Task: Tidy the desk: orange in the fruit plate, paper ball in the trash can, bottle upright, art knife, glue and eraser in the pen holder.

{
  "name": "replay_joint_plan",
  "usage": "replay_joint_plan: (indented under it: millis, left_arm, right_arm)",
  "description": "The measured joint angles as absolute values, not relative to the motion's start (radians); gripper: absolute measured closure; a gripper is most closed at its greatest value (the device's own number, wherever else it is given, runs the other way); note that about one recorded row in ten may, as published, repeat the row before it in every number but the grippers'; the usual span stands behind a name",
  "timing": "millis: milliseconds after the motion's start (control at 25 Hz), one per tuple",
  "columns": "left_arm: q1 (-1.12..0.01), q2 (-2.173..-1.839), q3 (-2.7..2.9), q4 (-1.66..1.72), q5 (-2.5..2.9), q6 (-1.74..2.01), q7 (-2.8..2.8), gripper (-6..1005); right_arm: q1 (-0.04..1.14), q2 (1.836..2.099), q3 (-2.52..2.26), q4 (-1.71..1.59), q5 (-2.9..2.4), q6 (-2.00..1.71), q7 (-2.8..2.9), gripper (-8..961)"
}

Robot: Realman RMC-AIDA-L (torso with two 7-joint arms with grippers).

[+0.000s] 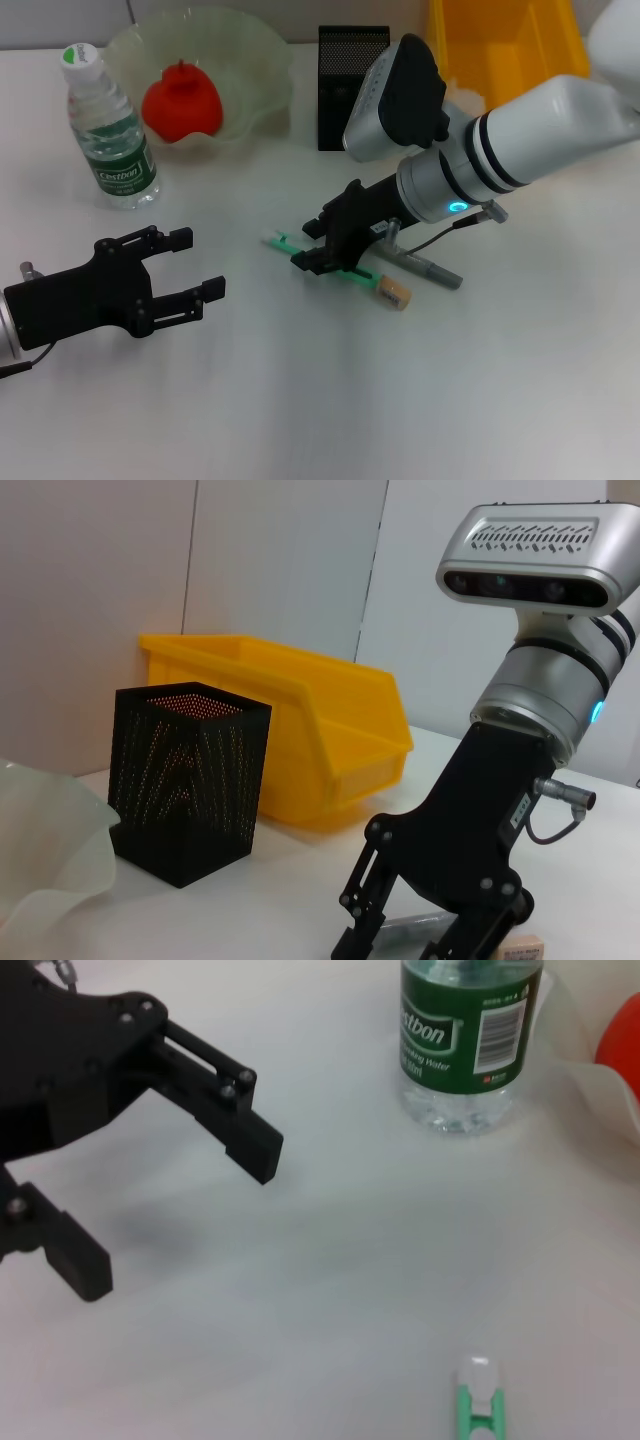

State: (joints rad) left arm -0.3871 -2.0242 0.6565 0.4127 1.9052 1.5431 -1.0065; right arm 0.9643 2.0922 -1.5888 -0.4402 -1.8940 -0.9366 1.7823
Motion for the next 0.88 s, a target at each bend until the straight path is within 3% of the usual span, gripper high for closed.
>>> replay_joint_plan:
  millis: [360,880]
  left_arm:
    - [-0.390,-2.025,0.657,0.413,1.905,1.543,-1.007,213]
    - [-0.394,-2.026,0.657,0.413,1.905,1.543,-1.005,215]
  right_arm:
    - [0.961,2.092,-1.595,-0.436,-1.892,-0.933,1.780,515]
    - [0.962,2.092,-1.595,-0.427,-1.892,-0.926,1.773,645]
